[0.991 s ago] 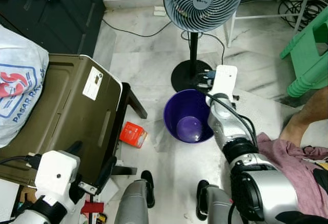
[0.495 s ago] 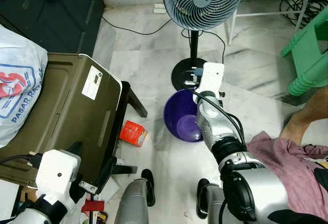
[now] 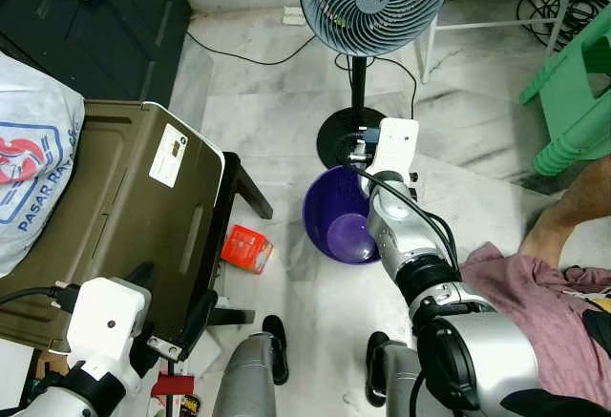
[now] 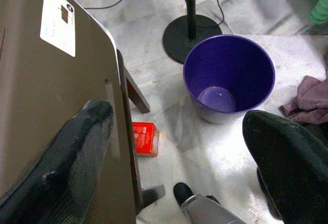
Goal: Clean up the room
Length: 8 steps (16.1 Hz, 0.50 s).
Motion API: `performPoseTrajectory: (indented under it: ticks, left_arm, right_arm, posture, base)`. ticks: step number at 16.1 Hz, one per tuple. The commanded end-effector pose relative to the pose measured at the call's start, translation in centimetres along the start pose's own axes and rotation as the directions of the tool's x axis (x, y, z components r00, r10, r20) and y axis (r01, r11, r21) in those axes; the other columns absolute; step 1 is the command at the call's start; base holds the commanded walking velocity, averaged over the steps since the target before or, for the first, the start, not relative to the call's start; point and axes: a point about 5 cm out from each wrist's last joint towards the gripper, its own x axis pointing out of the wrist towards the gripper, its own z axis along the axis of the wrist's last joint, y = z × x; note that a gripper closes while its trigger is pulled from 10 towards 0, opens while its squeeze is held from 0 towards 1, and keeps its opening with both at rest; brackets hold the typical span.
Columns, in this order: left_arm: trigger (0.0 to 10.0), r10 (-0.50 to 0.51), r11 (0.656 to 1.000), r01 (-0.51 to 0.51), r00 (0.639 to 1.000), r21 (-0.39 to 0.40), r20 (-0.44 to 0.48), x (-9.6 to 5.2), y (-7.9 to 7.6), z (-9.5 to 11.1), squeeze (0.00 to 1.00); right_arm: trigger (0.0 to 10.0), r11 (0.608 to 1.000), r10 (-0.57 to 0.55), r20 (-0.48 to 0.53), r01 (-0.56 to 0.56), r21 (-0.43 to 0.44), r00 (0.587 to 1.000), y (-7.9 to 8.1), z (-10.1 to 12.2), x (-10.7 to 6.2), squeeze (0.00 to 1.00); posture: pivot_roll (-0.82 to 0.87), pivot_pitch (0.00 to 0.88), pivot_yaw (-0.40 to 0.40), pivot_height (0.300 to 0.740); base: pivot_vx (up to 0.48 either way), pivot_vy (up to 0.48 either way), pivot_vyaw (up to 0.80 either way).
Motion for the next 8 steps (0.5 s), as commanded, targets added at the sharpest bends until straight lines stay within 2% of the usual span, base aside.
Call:
performPoseTrajectory:
  ticks: [1, 5, 8]
  left_arm:
    - [10.0, 0.007, 1.000, -0.007, 1.000, -0.001, -0.023, -0.28, 0.04, -0.16, 0.00]
    - [10.0, 0.008, 1.000, -0.008, 1.000, -0.003, -0.021, -0.06, 0.05, -0.21, 0.00]
    - [10.0, 0.006, 1.000, -0.006, 1.000, -0.007, -0.001, 0.63, -0.02, -0.12, 0.00]
  right_arm:
    - [10.0, 1.000, 0.015, -0.009, -0.015, 0.003, 1.000, 0.66, -0.26, -0.16, 1.00]
    - [10.0, 1.000, 0.019, -0.007, -0.019, 0.002, 1.000, 0.65, -0.21, -0.10, 1.00]
    - [10.0, 0.999, 0.038, -0.003, -0.038, -0.001, 0.999, 0.84, -0.03, -0.02, 1.00]
  posture:
    - [0.27, 0.371, 0.159, 0.740]
    - [0.27, 0.367, 0.155, 0.740]
    - [0.25, 0.345, 0.140, 0.740]
  base:
    - [0.000, 0.000, 0.00]
    - [0.000, 0.000, 0.00]
    - [0.000, 0.000, 0.00]
